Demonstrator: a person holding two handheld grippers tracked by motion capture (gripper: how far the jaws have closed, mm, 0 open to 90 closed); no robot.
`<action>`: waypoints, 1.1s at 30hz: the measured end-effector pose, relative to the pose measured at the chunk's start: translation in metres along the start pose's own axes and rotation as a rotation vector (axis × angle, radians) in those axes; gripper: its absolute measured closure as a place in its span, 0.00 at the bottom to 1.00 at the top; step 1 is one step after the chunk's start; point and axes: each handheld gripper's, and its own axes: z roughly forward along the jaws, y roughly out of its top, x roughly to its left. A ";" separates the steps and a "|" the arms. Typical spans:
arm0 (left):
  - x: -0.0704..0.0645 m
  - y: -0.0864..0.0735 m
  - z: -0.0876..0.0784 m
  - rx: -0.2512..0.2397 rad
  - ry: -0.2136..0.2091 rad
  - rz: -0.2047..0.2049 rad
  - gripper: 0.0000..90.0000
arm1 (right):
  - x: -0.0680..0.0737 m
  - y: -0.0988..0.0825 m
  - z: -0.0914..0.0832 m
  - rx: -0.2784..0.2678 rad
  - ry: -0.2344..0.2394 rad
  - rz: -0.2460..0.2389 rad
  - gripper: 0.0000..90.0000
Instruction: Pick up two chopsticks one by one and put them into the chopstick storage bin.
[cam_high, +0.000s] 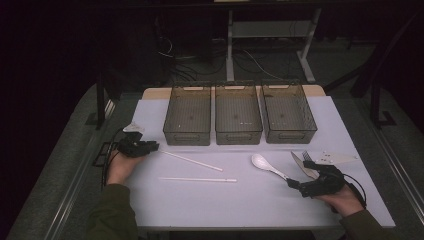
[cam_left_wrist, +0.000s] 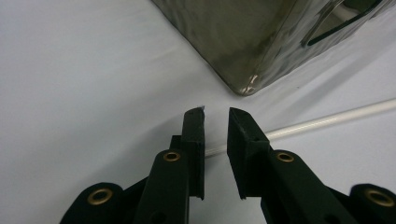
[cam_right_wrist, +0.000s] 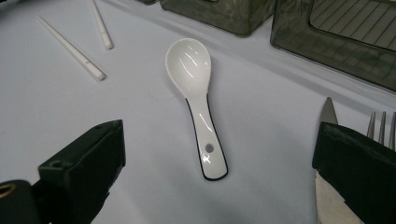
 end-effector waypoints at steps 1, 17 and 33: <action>0.000 0.000 0.001 0.002 -0.001 -0.005 0.84 | 0.000 0.000 0.000 0.000 -0.001 -0.001 0.03; -0.002 0.001 0.002 0.006 -0.012 0.002 0.85 | 0.000 0.000 0.000 -0.001 -0.001 -0.001 0.03; -0.011 -0.002 0.004 0.053 -0.051 0.038 0.84 | 0.000 0.000 0.000 0.000 0.002 -0.002 0.03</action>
